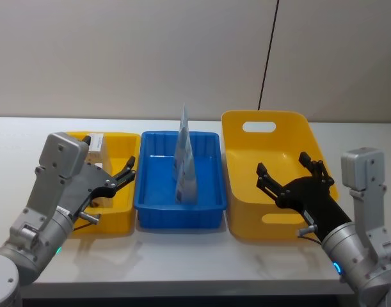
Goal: Bimanual collaborative sorting of washing and personal care products
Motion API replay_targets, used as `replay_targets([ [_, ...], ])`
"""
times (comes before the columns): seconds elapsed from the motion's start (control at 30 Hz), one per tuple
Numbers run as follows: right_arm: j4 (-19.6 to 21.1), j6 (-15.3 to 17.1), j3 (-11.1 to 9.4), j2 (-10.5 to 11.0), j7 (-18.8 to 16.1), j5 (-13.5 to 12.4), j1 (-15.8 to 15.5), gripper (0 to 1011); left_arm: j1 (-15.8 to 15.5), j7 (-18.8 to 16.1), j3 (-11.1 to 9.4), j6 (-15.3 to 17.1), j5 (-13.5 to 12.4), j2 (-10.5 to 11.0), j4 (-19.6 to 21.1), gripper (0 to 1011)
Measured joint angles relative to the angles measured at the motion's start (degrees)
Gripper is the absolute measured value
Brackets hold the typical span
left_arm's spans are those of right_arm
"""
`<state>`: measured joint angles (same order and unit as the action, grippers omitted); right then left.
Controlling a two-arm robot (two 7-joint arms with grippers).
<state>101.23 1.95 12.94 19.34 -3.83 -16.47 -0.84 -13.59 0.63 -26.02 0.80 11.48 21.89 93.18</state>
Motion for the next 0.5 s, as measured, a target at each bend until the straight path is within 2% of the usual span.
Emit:
replay_targets([
  [0.5,0.0,0.0,0.0,0.0,0.0,0.0,0.0,1003,0.0,0.0,0.0,0.0,0.0,0.0,0.0,1001],
])
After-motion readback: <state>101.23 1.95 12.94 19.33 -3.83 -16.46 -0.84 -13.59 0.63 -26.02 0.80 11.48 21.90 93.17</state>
